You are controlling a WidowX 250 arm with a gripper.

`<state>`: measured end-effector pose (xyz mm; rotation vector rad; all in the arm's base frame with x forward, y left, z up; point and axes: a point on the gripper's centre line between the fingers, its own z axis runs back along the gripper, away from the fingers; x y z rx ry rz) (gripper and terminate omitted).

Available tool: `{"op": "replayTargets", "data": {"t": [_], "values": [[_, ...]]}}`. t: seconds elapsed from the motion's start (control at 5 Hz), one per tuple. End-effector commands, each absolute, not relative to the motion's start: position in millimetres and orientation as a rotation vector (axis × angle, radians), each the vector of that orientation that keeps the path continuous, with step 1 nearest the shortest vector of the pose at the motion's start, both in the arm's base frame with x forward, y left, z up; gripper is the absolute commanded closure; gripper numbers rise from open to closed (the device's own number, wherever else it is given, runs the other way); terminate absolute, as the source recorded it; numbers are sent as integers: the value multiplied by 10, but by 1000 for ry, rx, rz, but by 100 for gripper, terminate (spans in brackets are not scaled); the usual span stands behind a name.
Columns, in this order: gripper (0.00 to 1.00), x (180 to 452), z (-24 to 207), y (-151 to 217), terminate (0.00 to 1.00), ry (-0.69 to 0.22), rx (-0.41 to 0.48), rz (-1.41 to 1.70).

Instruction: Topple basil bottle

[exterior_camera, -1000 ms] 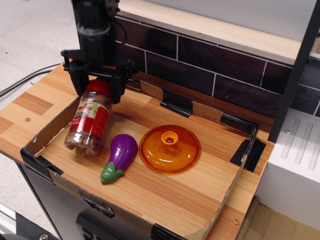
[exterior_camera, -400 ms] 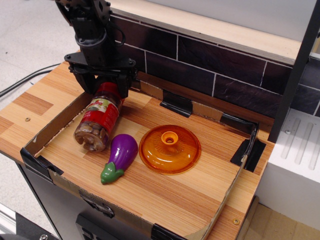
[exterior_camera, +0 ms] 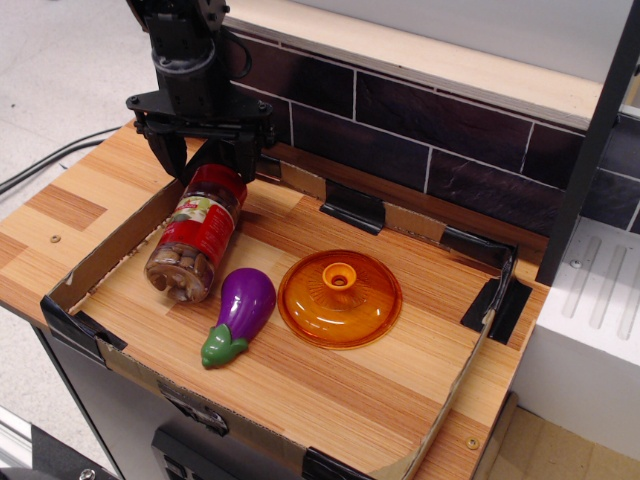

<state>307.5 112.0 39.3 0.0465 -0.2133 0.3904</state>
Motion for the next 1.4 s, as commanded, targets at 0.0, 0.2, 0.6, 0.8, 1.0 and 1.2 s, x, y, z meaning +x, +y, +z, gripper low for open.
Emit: {"op": "replayTargets", "data": {"t": [0.0,0.2,0.6,0.8,1.0,1.2], "values": [[0,3181,698,1166,0,-290,60,388],[0,3181,698,1166,0,-290,60,388],[0,3181,698,1166,0,-290,60,388],[0,3181,698,1166,0,-290,60,388],[0,3181,698,1166,0,-290,60,388],[0,3181,698,1166,100,-290,60,388]]}}
